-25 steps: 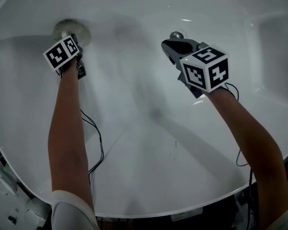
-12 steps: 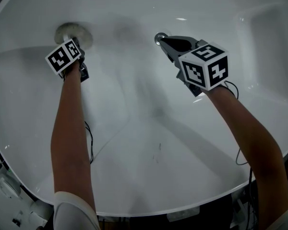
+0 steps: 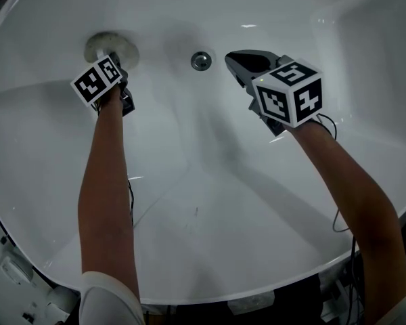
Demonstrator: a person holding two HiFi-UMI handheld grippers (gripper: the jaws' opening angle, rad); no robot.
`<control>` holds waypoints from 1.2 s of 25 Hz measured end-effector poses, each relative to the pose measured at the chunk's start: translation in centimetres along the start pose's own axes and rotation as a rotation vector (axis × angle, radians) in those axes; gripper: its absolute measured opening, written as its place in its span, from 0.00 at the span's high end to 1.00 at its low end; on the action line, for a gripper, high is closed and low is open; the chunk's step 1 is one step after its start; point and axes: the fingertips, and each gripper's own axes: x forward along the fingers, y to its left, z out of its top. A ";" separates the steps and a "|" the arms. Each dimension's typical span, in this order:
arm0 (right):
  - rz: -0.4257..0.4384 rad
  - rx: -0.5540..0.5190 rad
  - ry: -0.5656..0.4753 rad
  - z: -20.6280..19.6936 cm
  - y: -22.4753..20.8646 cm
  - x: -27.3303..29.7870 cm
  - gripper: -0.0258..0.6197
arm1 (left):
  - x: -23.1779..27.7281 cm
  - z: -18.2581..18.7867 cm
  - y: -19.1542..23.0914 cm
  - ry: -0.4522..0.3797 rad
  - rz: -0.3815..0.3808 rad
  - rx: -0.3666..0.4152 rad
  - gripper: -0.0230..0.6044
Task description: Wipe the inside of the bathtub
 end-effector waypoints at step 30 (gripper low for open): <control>-0.053 0.090 -0.079 -4.1 -22.3 -16.0 0.93 | 6.8 -4.2 -35.7 0.012 -0.150 0.012 0.81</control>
